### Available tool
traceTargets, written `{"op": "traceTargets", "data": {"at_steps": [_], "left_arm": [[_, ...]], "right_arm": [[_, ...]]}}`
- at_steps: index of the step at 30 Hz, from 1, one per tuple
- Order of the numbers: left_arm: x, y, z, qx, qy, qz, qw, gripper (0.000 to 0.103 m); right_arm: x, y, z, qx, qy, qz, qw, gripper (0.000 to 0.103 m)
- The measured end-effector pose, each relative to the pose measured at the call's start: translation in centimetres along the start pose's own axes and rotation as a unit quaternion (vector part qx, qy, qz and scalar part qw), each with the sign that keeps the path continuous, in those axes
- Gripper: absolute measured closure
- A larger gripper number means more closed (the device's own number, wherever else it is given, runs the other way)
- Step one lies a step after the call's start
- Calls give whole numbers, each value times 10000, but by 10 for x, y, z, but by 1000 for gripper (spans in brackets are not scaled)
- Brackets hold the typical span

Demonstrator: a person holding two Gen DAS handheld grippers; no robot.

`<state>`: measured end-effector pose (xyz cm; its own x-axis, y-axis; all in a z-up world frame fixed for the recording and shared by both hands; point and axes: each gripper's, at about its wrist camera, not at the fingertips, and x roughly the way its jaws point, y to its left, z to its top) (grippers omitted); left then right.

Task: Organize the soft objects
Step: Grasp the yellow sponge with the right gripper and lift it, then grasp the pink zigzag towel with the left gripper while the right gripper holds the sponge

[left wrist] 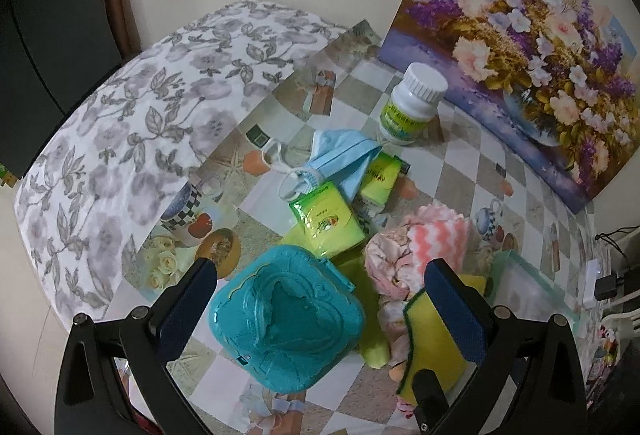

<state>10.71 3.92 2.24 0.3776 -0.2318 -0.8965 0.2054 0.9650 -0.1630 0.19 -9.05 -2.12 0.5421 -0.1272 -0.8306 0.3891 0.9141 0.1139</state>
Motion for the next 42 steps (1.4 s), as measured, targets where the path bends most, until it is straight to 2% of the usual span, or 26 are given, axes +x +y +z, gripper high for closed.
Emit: {"op": "traceTargets", "data": {"at_steps": [7,15,18,33,38,42], "left_arm": [[2,-3,-4,108,27,37,9999,0],[1,2,-1,1,-63,163,9998,0],[1,1,-2,6,-40,159,9999,0],[-10,-16,-5,235,-377,-94,9990,0],[-12,-29,-8,634,-379,-113,9972,0],[-14,-38,-13,905,-349,-267,9949,0]], "right_arm": [[19,0,4,43,187,248,9995,1],[21,-5,3,202,218,468,9985,27],[21,-5,3,222,206,526,9982,32],[-2,-27,7,637,-43,638,9959,33],[-16,-51,10,994,-188,467,9938,33],[-29,-72,13,1193,-290,23,9924,34]]}}
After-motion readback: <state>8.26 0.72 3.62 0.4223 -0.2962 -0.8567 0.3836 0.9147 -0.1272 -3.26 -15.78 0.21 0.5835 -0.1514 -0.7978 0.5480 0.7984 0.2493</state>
